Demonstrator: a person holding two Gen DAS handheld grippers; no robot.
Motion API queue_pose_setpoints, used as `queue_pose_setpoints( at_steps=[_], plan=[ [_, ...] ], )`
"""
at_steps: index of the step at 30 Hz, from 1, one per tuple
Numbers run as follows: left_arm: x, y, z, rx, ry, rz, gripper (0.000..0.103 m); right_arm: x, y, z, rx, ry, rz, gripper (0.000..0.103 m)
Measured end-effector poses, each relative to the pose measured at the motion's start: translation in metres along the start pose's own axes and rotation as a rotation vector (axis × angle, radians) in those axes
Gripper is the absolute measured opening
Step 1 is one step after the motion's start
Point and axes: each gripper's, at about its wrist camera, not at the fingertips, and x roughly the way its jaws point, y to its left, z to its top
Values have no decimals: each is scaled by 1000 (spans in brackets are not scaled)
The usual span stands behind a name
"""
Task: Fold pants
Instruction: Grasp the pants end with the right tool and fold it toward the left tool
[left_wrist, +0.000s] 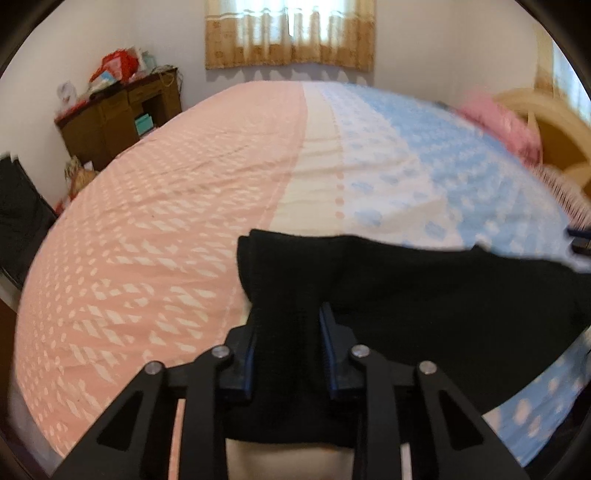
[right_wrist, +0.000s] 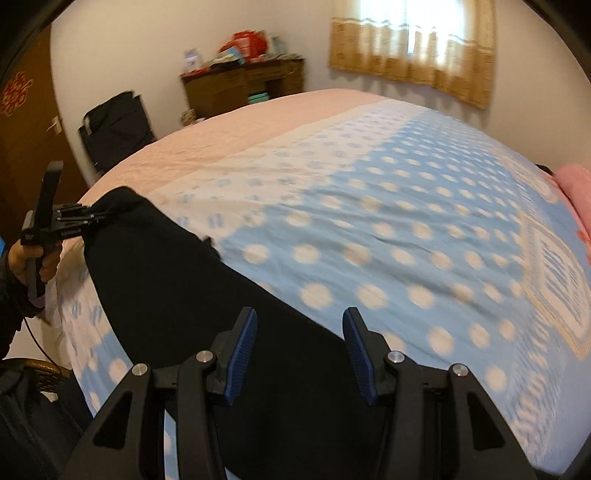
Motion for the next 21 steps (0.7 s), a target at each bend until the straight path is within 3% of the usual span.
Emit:
queue_pose_setpoints(
  at_steps=[2, 5, 8, 9, 10, 14, 18, 21],
  plan=[
    [0, 4, 0, 14, 11, -12, 31, 12, 9, 17, 22, 6, 48, 50],
    [19, -4, -8, 58, 42, 36, 38, 32, 14, 35, 127, 15, 149, 50],
    [19, -8, -11, 69, 20, 68, 52, 57, 20, 47, 227, 36, 208, 50],
    [18, -9, -9, 85, 25, 88, 65, 69, 21, 50, 267, 53, 223, 50],
    [15, -9, -8, 98, 18, 112, 70, 77, 23, 52, 289, 63, 229, 50],
    [-13, -2, -1, 84, -71, 146, 70, 112, 29, 57, 334, 114, 224, 50],
    [-32, -16, 5, 85, -139, 90, 75, 130, 28, 54, 365, 151, 236, 50],
    [-19, -41, 0, 113, -103, -13, 76, 143, 28, 48, 394, 198, 320, 50]
  ],
)
